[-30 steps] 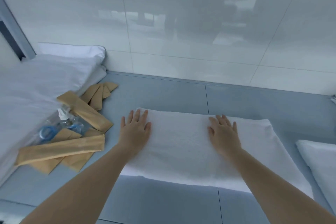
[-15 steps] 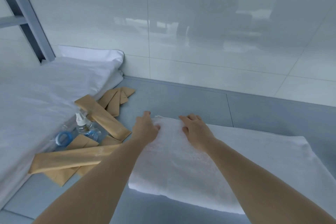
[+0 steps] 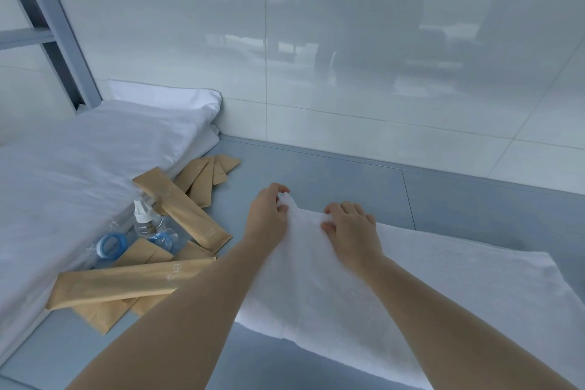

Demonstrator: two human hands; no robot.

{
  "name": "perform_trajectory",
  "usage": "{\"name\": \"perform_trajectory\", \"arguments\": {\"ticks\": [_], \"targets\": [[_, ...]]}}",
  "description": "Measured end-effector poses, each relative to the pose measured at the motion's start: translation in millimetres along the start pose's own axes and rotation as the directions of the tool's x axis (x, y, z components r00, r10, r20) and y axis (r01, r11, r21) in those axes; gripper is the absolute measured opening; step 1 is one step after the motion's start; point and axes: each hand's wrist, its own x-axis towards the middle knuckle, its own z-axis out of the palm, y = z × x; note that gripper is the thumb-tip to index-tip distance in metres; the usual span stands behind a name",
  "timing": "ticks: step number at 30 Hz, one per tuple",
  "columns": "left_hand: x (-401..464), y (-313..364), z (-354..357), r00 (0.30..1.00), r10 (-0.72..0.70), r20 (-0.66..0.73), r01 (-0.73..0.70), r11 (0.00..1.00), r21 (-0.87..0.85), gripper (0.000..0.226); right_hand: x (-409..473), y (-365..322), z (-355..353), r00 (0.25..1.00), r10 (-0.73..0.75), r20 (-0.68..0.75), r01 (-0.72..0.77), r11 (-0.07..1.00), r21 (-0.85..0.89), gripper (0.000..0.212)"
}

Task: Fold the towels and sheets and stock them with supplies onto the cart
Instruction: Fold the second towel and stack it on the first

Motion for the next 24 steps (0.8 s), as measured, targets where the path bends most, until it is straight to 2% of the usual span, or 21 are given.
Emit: {"name": "perform_trajectory", "arguments": {"ticks": [3, 5, 6, 8, 9, 12, 15, 18, 20, 21, 23, 24], "targets": [[-2.5, -2.3, 2.5, 0.999, -0.02, -0.033, 0.022, 0.997, 0.068, 0.038, -8.3, -2.8, -1.8, 0.989, -0.06, -0.137, 0.059, 0.998, -0.007, 0.033], [-7.3, 2.3, -0.6, 0.993, 0.066, -0.1, -0.045, 0.978, 0.203, 0.042, -14.3, -5.2, -1.4, 0.973, -0.148, -0.179, 0.159, 0.986, 0.047, 0.023], [-11.2, 6.0, 0.1, 0.983, 0.147, -0.108, -0.112, 0.954, 0.279, 0.039, -17.5, -6.5, -0.4, 0.971, -0.184, -0.153, 0.196, 0.978, 0.067, 0.021], [-25.5, 15.3, 7.6, 0.969, 0.245, -0.012, -0.227, 0.913, 0.338, 0.029, -22.6, -9.5, 3.2, 0.974, -0.216, -0.064, 0.221, 0.972, 0.081, 0.025], [-35.1, 18.5, 14.0, 0.968, 0.238, 0.074, -0.249, 0.904, 0.347, 0.026, -23.2, -9.8, 5.1, 0.977, -0.211, -0.041, 0.213, 0.973, 0.087, 0.027], [-58.3, 10.0, 31.9, 0.946, 0.104, 0.309, -0.253, 0.83, 0.496, 0.046, -24.2, -5.1, 4.8, 0.986, -0.169, -0.004, 0.169, 0.982, 0.082, 0.036], [-62.4, 1.3, 27.6, 0.912, 0.031, 0.408, -0.295, 0.741, 0.603, 0.06, -34.1, 13.4, 1.4, 0.994, -0.083, 0.067, 0.082, 0.997, 0.008, 0.045], [-64.8, 11.9, 20.8, 0.928, 0.009, 0.373, -0.273, 0.699, 0.661, 0.059, -48.9, 32.8, -14.6, 0.985, 0.109, 0.136, -0.099, 0.992, -0.08, 0.048], [-80.6, 24.2, 16.8, 0.951, 0.004, 0.309, -0.225, 0.695, 0.683, 0.05, -63.0, 35.3, -25.1, 0.98, 0.161, 0.114, -0.15, 0.984, -0.098, 0.048], [-95.1, 30.4, 14.9, 0.962, 0.021, 0.274, -0.209, 0.703, 0.68, 0.044, -72.5, 31.3, -28.2, 0.986, 0.138, 0.095, -0.131, 0.988, -0.076, 0.048], [-129.4, 38.4, 18.7, 0.971, 0.156, 0.181, -0.235, 0.752, 0.616, 0.033, -97.5, 14.6, -27.7, 0.996, 0.027, 0.079, -0.03, 0.999, 0.03, 0.048], [-144.7, 41.1, 21.9, 0.968, 0.193, 0.161, -0.251, 0.774, 0.582, 0.034, -111.0, 4.5, -26.0, 0.995, -0.022, 0.093, 0.015, 0.997, 0.078, 0.048]]}}
